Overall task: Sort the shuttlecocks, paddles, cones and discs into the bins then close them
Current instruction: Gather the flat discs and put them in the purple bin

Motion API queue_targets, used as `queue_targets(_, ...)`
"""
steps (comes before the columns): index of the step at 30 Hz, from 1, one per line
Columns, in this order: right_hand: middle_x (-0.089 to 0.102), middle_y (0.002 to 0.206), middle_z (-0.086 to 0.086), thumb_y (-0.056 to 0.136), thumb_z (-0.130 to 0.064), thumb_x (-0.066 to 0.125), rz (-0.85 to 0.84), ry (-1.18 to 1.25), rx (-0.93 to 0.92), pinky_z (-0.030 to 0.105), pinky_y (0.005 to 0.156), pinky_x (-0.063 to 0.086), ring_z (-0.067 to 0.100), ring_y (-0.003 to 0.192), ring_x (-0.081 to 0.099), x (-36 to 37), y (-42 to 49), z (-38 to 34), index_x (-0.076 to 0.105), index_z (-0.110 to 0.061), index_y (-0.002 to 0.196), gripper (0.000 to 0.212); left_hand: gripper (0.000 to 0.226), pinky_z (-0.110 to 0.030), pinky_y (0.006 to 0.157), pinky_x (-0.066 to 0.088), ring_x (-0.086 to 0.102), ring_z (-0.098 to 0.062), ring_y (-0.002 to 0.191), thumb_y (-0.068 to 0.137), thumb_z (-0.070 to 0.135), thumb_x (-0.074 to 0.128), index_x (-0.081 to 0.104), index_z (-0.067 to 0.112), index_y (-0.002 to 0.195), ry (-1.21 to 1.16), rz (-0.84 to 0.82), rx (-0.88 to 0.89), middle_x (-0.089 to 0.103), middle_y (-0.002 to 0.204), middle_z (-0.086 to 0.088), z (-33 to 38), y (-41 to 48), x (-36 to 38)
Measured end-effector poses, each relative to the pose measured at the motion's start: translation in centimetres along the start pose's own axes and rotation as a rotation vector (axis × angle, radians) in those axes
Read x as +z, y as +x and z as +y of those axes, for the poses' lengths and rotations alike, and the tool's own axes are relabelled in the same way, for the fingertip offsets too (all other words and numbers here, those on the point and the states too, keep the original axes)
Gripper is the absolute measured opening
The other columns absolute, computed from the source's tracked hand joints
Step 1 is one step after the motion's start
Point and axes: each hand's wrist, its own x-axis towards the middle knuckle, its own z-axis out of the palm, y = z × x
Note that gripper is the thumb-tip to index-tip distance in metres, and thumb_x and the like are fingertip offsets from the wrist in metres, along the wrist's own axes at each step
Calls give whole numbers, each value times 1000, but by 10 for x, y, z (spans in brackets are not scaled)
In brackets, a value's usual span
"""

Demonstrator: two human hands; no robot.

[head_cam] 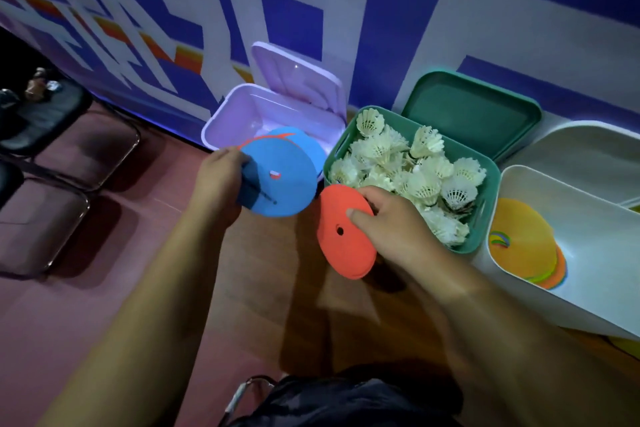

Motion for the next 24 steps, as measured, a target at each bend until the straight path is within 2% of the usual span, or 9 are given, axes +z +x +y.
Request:
queue_targets(3,76,95,-17,96,-30,68,35,14,14,30,77,55,2,86,70,4,13,-9,73,-36,107,14,10,-39,73,48,60,-29,83,91,20,60,65,15,84,-33,21,-26,64,86,-7,21,38,14)
queue_targets(5,76,96,-17,96,-31,68,37,14,33,29,76,53,2,88,70,6,19,-12,73,-36,108,14,14,-43,77,51,65,-36,90,93,22,55,65,12,90,105,-7,12,66,90,-10,19,58,23)
queue_targets(9,77,101,-17,98,-29,68,23,58,80,32,84,57,2,92,72,5,24,-13,75,-36,112,17,38,-57,81,49,58,-51,116,88,13,52,59,-12,116,423,-7,40,61,116,-38,-7,69,27)
queue_targets(11,78,101,-15,99,-27,68,28,96,102,35,88,58,6,94,73,5,28,-11,76,-34,111,15,36,-54,75,53,66,-47,100,85,13,54,66,-4,114,344,-33,15,65,111,-36,-22,68,26)
queue_targets(12,79,101,-13,99,-27,68,37,115,109,37,89,58,9,95,74,5,31,-11,76,-33,108,14,26,-46,70,52,67,-36,84,85,15,56,70,7,105,282,-50,-3,69,98,-28,-28,67,25)
queue_targets(14,80,100,-8,99,-27,68,57,168,109,41,92,58,16,97,75,6,37,-15,76,-30,108,12,17,-37,70,51,62,-21,72,89,14,61,71,16,103,179,-84,-58,70,89,-17,-41,66,21)
queue_targets(20,80,100,-2,100,-25,65,144,381,111,42,84,58,25,90,75,16,77,-52,77,-27,113,17,23,-37,74,54,69,-22,80,99,8,52,69,7,116,117,-121,-139,74,102,-6,-59,56,0)
queue_targets(22,76,107,6,101,-22,63,123,428,124,41,74,59,25,82,72,22,96,-65,66,-21,137,37,26,-36,73,54,69,-23,81,100,8,50,68,7,119,117,-109,-140,74,104,-5,-61,56,-8)
queue_targets(24,72,115,5,102,-19,61,104,340,167,39,76,61,19,86,74,28,107,-71,49,-14,153,53,27,-37,74,54,69,-22,80,100,8,51,69,8,120,118,-94,-145,74,104,-6,-61,55,-14)
